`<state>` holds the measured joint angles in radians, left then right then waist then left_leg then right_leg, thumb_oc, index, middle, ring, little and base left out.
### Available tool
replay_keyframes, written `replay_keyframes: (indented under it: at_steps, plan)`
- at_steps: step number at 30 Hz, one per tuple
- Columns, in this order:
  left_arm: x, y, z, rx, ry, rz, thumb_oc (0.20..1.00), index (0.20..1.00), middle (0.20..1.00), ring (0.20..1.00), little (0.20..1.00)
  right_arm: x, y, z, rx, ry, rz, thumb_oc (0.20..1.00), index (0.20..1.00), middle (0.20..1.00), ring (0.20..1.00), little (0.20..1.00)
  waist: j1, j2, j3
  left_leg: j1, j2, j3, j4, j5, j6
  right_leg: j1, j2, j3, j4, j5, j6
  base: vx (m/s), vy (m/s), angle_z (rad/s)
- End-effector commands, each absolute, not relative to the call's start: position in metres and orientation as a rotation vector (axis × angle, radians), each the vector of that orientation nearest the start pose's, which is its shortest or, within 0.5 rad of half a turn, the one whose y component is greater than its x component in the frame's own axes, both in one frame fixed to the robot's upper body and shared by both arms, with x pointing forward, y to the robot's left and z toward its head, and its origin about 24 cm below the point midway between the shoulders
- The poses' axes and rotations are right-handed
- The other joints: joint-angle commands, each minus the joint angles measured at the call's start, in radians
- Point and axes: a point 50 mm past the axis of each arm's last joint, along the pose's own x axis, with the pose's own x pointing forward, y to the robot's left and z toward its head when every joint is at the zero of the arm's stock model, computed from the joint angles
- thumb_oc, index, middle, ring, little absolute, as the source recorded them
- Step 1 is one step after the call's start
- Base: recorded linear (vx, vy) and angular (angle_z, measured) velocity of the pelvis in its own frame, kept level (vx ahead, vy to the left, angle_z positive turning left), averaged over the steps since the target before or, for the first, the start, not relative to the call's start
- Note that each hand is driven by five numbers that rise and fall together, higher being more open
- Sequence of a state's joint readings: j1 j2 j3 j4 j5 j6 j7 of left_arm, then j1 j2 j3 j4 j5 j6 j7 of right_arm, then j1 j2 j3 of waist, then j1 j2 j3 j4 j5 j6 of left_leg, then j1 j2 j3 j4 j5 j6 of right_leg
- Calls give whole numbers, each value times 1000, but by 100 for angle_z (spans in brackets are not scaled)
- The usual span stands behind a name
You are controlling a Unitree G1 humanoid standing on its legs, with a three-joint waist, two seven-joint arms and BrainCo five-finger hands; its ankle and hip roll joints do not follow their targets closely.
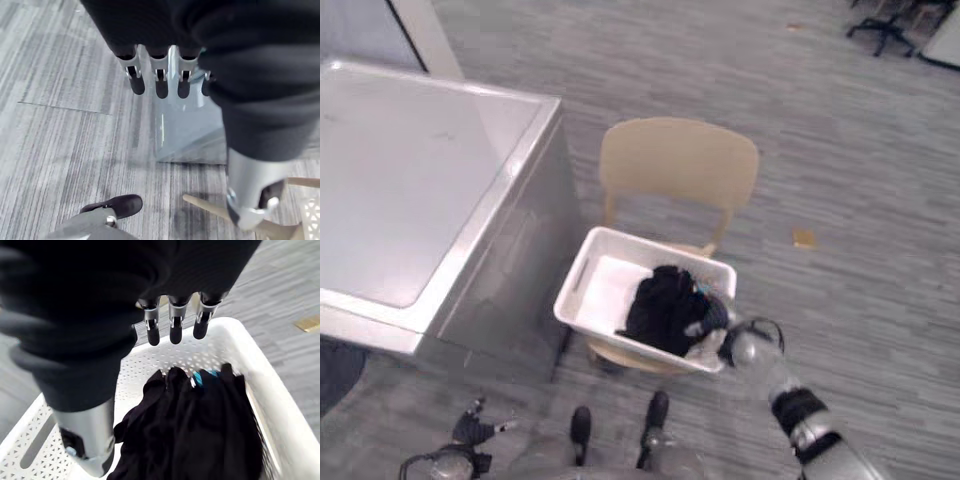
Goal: Grab the laundry basket,head to the washer,open it,put in the laundry and shut it.
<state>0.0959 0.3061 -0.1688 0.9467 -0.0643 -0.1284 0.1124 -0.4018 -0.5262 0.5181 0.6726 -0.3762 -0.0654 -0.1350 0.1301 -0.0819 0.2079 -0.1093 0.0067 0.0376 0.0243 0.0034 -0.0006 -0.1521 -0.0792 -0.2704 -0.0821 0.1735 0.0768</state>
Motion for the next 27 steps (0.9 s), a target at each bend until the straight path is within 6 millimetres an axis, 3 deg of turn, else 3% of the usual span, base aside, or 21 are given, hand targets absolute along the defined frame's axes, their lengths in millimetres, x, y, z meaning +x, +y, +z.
replay_keyframes:
  at_steps: [1, 5, 10, 13, 16, 17, 18, 21, 22, 24, 27]
  plan:
    - [147, 248, -122, 394, 802, 107, 1000, 1000, 1000, 1000, 1000, 315, -218, 13, -1277, 128, 222, 1000, 1000, 1000, 1000, 1000, 22, 3, 27, -93, -22, 14, 31, -19, -9, -14, -56, 2, 109, -141, 61, -185, -105, 66]
    - [172, 241, -111, 363, 703, 119, 1000, 1000, 1000, 1000, 1000, 351, -244, 45, -1524, 153, 91, 1000, 1000, 1000, 1000, 1000, 79, 36, 92, -215, -21, -54, 14, 46, -28, -122, -50, -48, 125, -141, 43, -139, -86, 61]
    - [192, 231, -102, 340, 636, 97, 1000, 1000, 1000, 1000, 1000, 358, -260, 53, -1625, 230, 44, 1000, 1000, 1000, 1000, 1000, 106, 61, 125, -274, -26, -100, 8, 70, -35, -178, -52, -79, 151, -159, 28, -28, -60, 30]
    - [200, 226, -98, 334, 613, 83, 1000, 1000, 1000, 1000, 1000, 358, -267, 52, -1644, 277, 22, 1000, 1000, 1000, 1000, 1000, 117, 70, 137, -277, -22, -115, 4, 56, -44, -189, -46, -74, 170, -189, 29, 55, -68, 19]
    - [210, 220, -94, 335, 587, 64, 1000, 1000, 1000, 1000, 1000, 357, -274, 50, -1572, 345, -17, 1000, 1000, 1000, 1000, 1000, 123, 84, 150, -288, -23, -123, -6, 71, -47, -205, -47, -79, 182, -196, 24, -23, -21, 11]
    - [211, 219, -93, 334, 586, 57, 1000, 1000, 1000, 1000, 1000, 355, -273, 46, -1541, 357, -12, 561, 561, 561, 561, 561, 124, 87, 150, -285, -24, -125, -11, 75, -48, -203, -47, -82, 184, -200, 23, 16, -36, 3]
    - [210, 218, -94, 336, 594, 48, 1000, 1000, 1000, 1000, 1000, 353, -266, 40, -1461, 359, 6, 200, 200, 200, 200, 200, 123, 88, 147, -273, -24, -129, -24, 79, -51, -195, -47, -84, 184, -205, 22, 23, -47, 1]
    - [208, 218, -97, 335, 609, 41, 1000, 1000, 1000, 1000, 1000, 350, -258, 33, -1329, 349, 7, 200, 200, 200, 200, 200, 113, 86, 142, -252, -25, -129, -40, 81, -54, -178, -45, -84, 181, -210, 21, -13, -1, 1]
    - [205, 220, -98, 332, 623, 48, 1000, 1000, 1000, 1000, 1000, 349, -252, 34, -1175, 317, -23, 200, 200, 200, 200, 200, 98, 84, 133, -242, -29, -121, -45, 98, -47, -167, -49, -90, 174, -188, 15, -63, 51, 0]
    - [203, 220, -99, 327, 630, 49, 1000, 1000, 1000, 1000, 1000, 348, -248, 32, -1113, 301, -26, 200, 200, 200, 200, 200, 93, 82, 129, -230, -27, -119, -48, 96, -46, -156, -48, -86, 171, -188, 16, -21, 36, 3]
    - [194, 223, -103, 299, 653, 72, 1000, 1000, 1000, 1000, 1000, 342, -233, 32, -879, 232, -45, 200, 200, 200, 200, 200, 73, 78, 111, -177, -24, -104, -62, 86, -43, -110, -50, -75, 165, -191, 20, 29, 42, 0]
